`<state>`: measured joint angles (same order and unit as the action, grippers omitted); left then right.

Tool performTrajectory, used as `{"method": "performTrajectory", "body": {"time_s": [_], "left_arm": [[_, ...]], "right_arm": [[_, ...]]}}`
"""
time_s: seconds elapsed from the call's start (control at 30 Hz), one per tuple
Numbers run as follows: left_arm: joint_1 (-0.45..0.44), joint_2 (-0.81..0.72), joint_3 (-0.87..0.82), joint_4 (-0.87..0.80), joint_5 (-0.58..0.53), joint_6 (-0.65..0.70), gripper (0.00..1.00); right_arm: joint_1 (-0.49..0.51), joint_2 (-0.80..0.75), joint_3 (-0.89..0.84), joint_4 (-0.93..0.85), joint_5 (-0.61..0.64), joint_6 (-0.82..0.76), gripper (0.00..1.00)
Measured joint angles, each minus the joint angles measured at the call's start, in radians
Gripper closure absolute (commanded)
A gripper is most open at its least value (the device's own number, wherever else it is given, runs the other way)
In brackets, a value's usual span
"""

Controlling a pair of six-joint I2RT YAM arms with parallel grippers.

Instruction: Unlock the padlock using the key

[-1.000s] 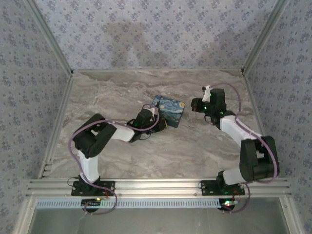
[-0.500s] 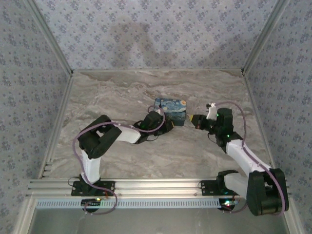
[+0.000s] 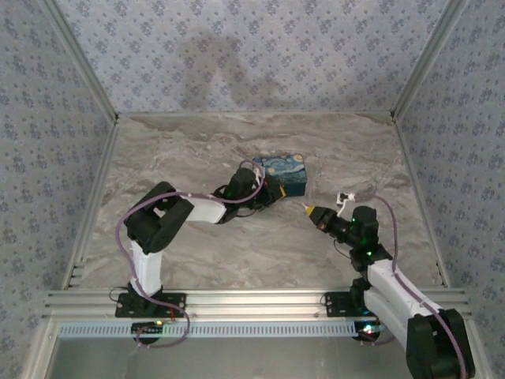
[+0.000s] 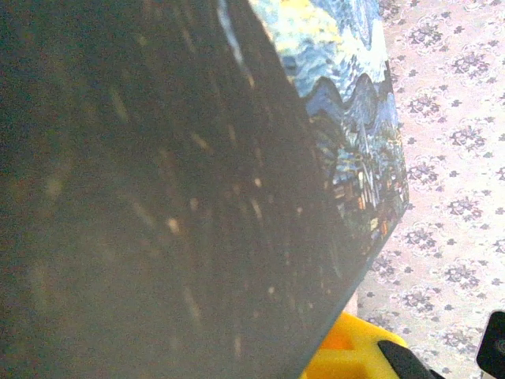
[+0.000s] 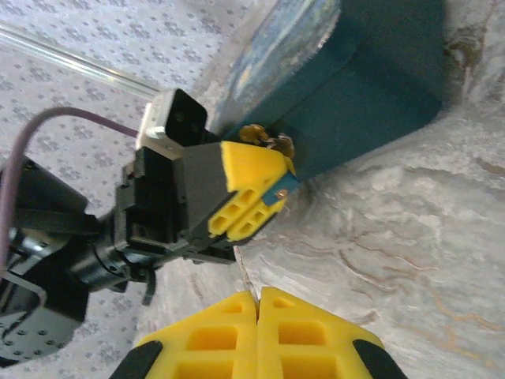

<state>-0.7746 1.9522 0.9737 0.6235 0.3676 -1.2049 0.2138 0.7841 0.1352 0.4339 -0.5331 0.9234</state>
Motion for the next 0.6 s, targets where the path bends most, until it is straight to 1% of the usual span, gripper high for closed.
{"method": "performTrajectory", "body": {"time_s": [0.13, 0.37, 0.47, 0.6], "left_arm": [[0.008, -0.003, 0.0, 0.01, 0.012, -0.019, 1.0], [0.012, -0.016, 0.0, 0.015, 0.019, -0.046, 1.0], [0.016, -0.019, 0.0, 0.016, 0.024, -0.048, 1.0], [0.016, -0.026, 0.0, 0.017, 0.03, -0.055, 1.0]], "right_arm": [[0.045, -0.021, 0.0, 0.055, 0.058, 0.076, 1.0], [0.142, 0.002, -0.002, 0.125, 0.188, 0.197, 1.0], [0.167, 0.031, -0.002, 0.153, 0.231, 0.245, 1.0], [0.18, 0.117, -0.002, 0.212, 0.27, 0.315, 1.0]]}}
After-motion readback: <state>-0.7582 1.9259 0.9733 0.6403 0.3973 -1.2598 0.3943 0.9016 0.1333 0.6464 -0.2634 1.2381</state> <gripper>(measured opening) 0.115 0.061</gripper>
